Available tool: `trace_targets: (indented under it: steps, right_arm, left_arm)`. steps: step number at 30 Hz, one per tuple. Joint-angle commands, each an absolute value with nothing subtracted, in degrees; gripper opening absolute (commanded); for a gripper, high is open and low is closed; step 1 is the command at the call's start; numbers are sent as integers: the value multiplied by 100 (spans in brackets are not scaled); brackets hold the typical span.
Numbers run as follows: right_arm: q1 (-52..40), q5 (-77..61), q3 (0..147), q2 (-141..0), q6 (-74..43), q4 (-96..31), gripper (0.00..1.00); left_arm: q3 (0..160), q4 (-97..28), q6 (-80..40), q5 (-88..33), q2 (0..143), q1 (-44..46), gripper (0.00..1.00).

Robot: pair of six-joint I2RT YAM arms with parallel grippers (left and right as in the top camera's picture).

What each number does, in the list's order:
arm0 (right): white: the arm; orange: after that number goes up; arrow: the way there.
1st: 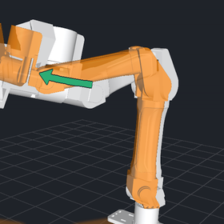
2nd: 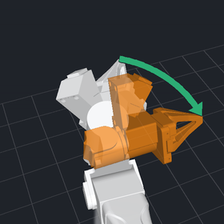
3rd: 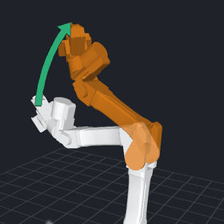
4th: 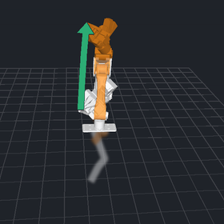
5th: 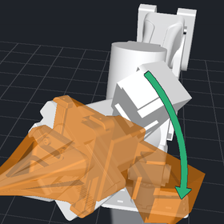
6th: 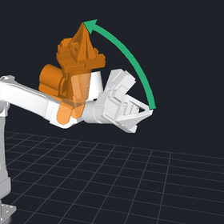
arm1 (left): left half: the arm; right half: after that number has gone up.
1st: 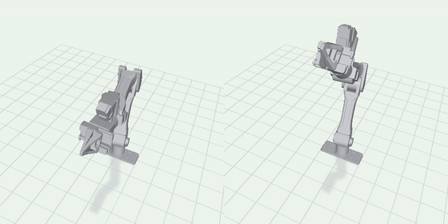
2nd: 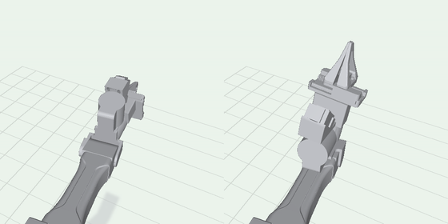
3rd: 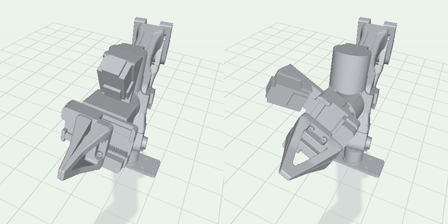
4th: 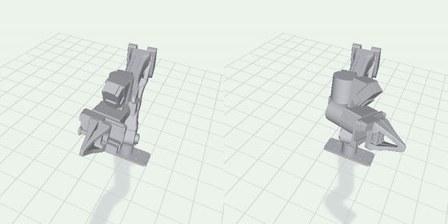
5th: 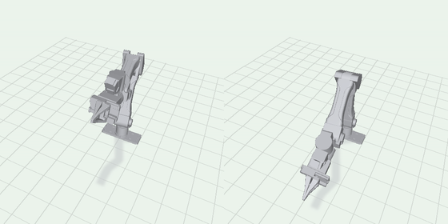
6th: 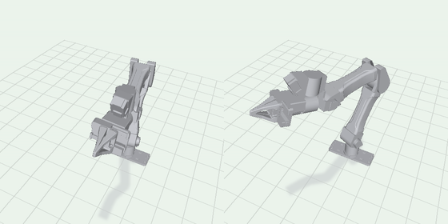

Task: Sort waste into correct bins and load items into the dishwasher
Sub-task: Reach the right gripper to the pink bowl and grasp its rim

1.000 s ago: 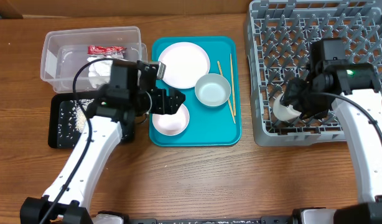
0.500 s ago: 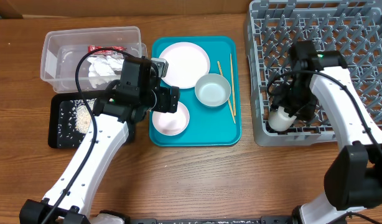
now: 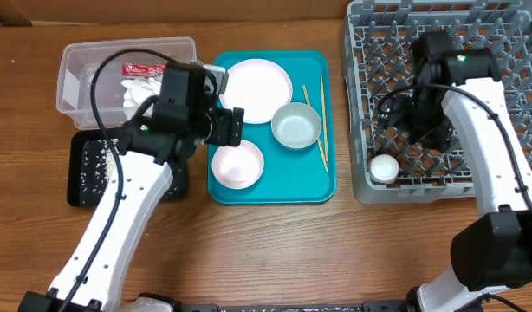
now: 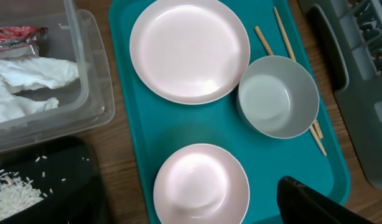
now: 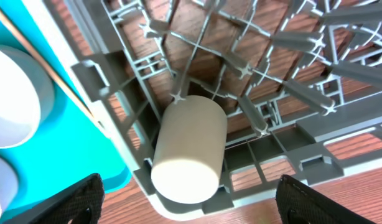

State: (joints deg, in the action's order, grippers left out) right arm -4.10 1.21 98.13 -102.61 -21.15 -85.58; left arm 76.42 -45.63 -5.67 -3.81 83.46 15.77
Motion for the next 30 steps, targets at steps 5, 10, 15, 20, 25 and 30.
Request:
trace_targets:
  steps: [5,10,15,20,25,30]
  right_arm:
    - [-620,-779,9961,-10213,-1940,-8298,83]
    - [-1232,-1299,9865,-10215,-1964,-7594,74]
    - [-1938,-1313,9649,-10261,-2285,-6910,68]
    - [-2552,-1317,9295,-10337,-2711,-6257,63]
    - [-3055,-1321,8838,-10418,-3299,-5492,61]
    - [-3452,-1317,8427,-10591,-3868,-4890,57]
  left_arm:
    - [8001,-4735,-318,-283,8313,1612,100]
    - [8034,-4740,-336,-276,8313,1603,100]
    - [8173,-4849,-432,-283,8313,1428,100]
    - [8471,-5216,-429,-604,8313,869,100]
    - [8497,-5363,-532,-622,8313,432,100]
    - [8493,-5415,-534,-565,8315,290,100]
